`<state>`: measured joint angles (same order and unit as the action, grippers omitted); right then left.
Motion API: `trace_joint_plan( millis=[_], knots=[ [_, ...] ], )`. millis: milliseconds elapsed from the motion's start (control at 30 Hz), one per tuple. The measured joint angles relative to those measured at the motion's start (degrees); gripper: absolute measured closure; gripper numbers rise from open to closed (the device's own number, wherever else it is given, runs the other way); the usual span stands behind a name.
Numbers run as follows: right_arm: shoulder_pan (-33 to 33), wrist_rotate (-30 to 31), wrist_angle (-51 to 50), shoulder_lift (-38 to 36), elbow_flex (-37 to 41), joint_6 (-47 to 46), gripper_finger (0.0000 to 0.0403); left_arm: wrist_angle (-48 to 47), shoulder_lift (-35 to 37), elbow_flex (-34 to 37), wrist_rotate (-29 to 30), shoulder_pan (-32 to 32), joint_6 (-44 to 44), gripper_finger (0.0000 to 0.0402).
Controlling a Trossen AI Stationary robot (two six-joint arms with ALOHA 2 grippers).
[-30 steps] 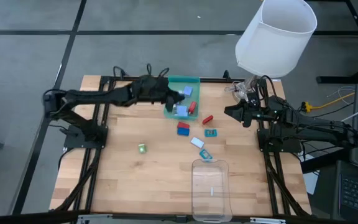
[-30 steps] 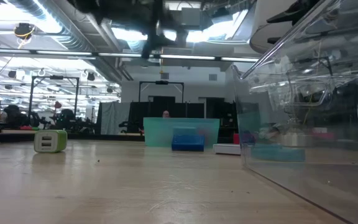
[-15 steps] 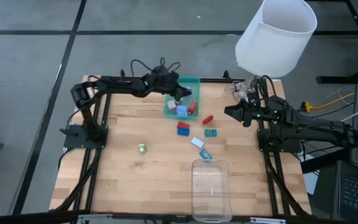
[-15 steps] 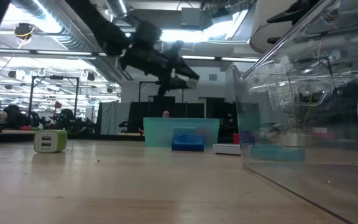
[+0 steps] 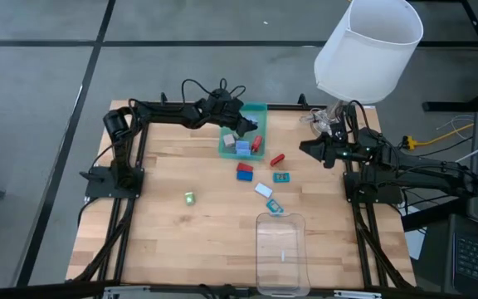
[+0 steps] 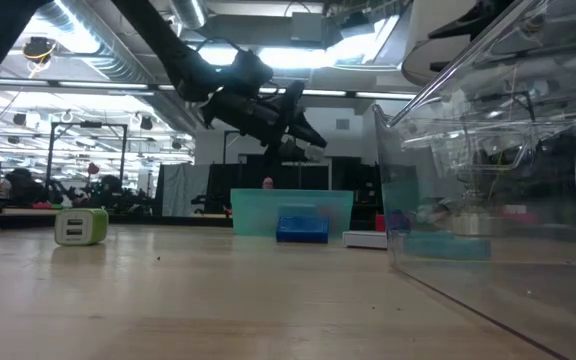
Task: Pick & Place Office items
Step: Put the violet charger adapter into the green bin, then put the green charger adapter into the green bin
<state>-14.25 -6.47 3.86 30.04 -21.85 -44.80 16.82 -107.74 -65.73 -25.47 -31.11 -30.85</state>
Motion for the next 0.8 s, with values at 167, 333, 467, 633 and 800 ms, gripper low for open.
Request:
trace_joint_plan(
  millis=[167, 333, 467, 633, 800],
  knots=[
    [-0.01, 1.40, 0.00, 0.00, 0.00, 0.02, 0.0202, -0.32, 0.00, 0.04, 0.08, 0.27, 0.11, 0.0141],
    [0.01, 2.19, 0.00, 0.00, 0.00, 0.11, 0.0202, -0.33, 0.01, 0.04, 0.06, -0.61, 0.05, 0.0098],
    [0.00, 2.17, 0.00, 0.00, 0.00, 0.21, 0.0202, -0.37, 0.49, 0.08, -1.37, -1.55, -0.94, 0.0099],
    [-0.01, 2.13, -0.01, 0.00, 0.00, 0.24, 0.0202, -4.67, 4.24, 0.08, -5.96, -3.28, 1.37, 0.0110],
    [-0.01, 1.97, -0.02, 0.00, 0.00, 0.42, 0.0202, -30.59, 12.98, 0.05, -8.26, -4.58, 15.58, 0.0112]
  ],
)
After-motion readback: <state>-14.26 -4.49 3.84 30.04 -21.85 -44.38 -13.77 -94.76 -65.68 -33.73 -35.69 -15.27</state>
